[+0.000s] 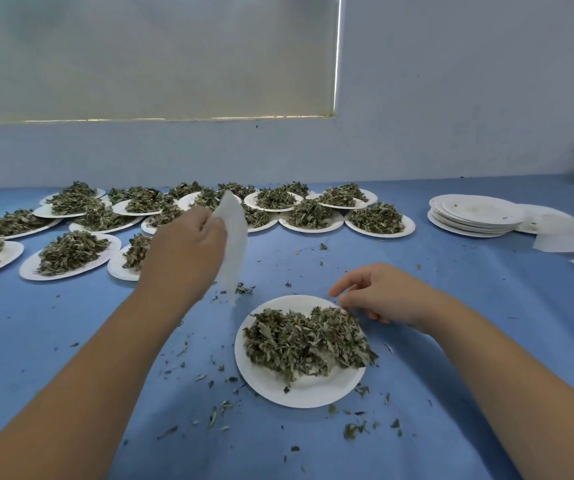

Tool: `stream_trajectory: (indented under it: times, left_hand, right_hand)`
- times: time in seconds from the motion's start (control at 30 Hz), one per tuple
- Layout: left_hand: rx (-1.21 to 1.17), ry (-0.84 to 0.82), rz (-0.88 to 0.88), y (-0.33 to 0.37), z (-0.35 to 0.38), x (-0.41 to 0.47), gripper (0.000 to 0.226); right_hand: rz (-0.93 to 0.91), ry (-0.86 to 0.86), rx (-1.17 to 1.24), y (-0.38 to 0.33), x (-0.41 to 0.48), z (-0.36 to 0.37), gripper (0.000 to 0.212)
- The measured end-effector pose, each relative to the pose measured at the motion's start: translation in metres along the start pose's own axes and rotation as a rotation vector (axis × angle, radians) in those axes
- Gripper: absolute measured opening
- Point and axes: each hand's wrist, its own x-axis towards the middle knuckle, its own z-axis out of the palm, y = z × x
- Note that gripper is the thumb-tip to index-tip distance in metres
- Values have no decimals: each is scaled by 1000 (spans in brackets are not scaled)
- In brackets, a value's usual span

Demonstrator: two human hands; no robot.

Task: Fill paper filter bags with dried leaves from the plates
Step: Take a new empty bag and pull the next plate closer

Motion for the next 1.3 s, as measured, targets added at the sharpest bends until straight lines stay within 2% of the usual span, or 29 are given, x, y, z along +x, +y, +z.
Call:
stream_trajectory:
  times: [0.1, 0.27, 0.43, 0.5, 0.6, 0.7, 0.93, 1.03, 1.3]
  left_hand:
    - [96, 33, 145, 4, 18, -3, 34]
    - [96, 33, 218, -11, 31, -10, 21]
    - [59, 16, 266, -17, 33, -13, 23]
    - [39, 15, 280, -18, 34, -14, 24]
    - [5, 19, 321, -19, 34, -14, 26]
    - [-24, 38, 337, -22, 31, -13, 27]
    - [-81, 115, 393, -21, 22, -12, 34]
    - [-99, 87, 361, -21, 25, -12, 33]
    - [-193, -29, 225, -25, 32, -11, 27]
  right_hand:
    - [-74, 163, -28, 1, 0, 3, 14]
    - [-255, 322, 3, -16, -2, 22, 20]
    - [-342, 299, 74, -41, -12, 36, 18]
    - [-311, 217, 168, -57, -14, 35, 15]
    - [-238, 109, 85, -79, -10, 37, 24]
    - [-241, 139, -14, -98, 2, 49, 30]
    - [-229, 242, 20, -115, 29, 59, 11]
    - [-243, 248, 96, -114, 31, 64, 5]
    - [-286, 275, 69, -112, 37, 66, 15]
